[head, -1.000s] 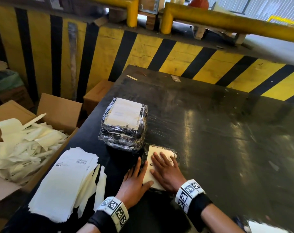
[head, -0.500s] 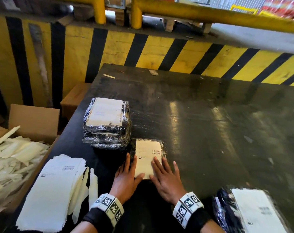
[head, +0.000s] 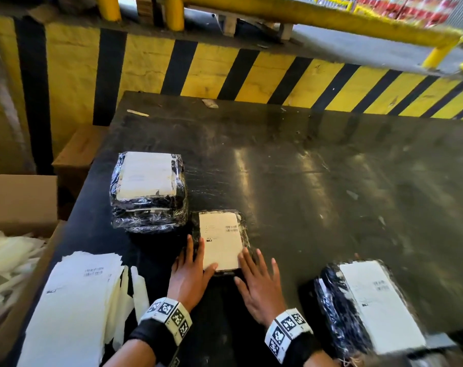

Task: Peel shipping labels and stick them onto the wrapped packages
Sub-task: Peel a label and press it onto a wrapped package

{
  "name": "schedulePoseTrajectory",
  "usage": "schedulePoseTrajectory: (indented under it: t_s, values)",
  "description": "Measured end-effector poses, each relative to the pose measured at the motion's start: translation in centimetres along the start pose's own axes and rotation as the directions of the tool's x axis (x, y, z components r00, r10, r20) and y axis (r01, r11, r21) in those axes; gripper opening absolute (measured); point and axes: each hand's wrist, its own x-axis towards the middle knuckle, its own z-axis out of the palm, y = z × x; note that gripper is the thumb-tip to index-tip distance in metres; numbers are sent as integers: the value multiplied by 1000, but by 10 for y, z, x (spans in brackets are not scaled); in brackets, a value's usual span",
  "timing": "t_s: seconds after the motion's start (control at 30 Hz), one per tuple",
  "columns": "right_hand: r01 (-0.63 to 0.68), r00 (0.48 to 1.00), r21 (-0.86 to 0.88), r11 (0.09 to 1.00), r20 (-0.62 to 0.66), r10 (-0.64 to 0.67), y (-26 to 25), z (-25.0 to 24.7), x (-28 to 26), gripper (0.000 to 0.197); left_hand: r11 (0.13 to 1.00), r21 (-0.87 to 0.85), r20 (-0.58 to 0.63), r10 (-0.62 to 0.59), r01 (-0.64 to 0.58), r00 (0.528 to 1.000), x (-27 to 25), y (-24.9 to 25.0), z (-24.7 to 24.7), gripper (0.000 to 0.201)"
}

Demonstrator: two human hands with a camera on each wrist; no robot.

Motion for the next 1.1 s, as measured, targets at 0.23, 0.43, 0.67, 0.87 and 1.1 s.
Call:
schedulePoseTrajectory:
  t_s: [0.23,0.43,0.67,0.87,1.1]
  values:
    - [-47,998,30,998,52,45,-40,16,-9,64,999,-12,-40,34,-35,999,1,-4,2,74]
    - [-50,998,-42,998,-35,48,-8,21,-29,57,999,-18,-35,44,-45,998,-1,-3,-4,73]
    - [-155,946,323,934,-225,234,7,2,-4,58,909,157,-111,404,-385,908,-15,29,12,60]
    - [-110,993,388,915,4,118,-4,14,41,54,846,337,27,430,-414,902,-27,-5,8,57]
    - [-85,990,395,915,-71,122,-6,13,49,58,887,267,-110,417,-377,902,-34,-34,-12,48]
